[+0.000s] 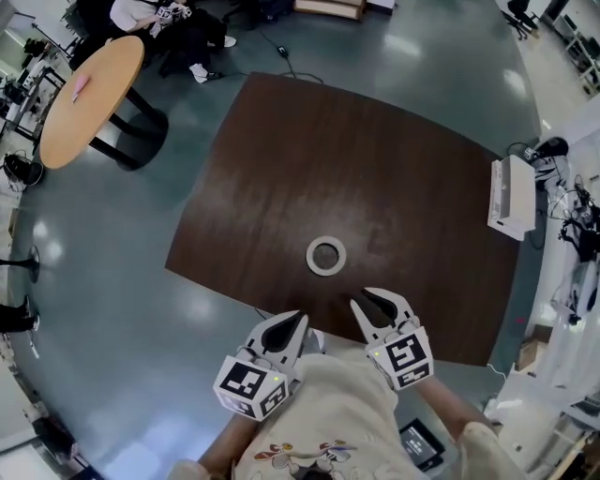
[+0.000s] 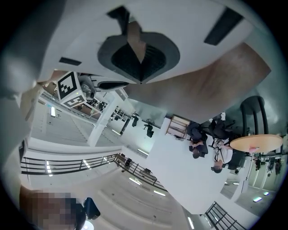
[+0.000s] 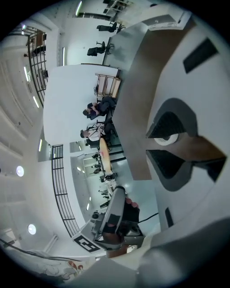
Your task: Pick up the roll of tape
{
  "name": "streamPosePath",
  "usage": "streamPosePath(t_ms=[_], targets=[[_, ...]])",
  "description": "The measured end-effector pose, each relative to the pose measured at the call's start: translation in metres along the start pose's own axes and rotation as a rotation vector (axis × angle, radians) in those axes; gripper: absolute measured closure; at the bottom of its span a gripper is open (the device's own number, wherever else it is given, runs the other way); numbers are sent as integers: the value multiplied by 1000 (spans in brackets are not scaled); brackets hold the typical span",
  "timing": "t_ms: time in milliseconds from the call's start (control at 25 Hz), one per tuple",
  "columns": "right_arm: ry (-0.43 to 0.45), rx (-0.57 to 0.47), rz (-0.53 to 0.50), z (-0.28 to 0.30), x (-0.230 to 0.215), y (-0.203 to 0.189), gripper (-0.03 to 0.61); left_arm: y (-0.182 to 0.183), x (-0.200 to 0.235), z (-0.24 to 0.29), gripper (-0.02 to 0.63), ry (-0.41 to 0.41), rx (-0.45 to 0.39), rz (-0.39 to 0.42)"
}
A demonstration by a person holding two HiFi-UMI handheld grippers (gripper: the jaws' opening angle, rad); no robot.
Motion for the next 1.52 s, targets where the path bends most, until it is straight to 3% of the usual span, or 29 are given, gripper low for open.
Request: streamPosePath(t_ms=[640,880,1520], targets=[[142,216,-191,129,-36,-17,436,8,65,54,609,14,47,-50],[209,311,-281,174,-40,-36,430,1,91,58,609,38,55,-97],[305,492,-396,259,-46,-88,419,2,149,91,609,88,93,-144]])
Point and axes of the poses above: the fingertips, and each gripper's own axes: z forward along the fingers, x to its left, y out of its top, the point moved 3 cm from there along -z, backward along the fingers, and after that the axes turned 13 degrees about -z, right-handed, at the moved point
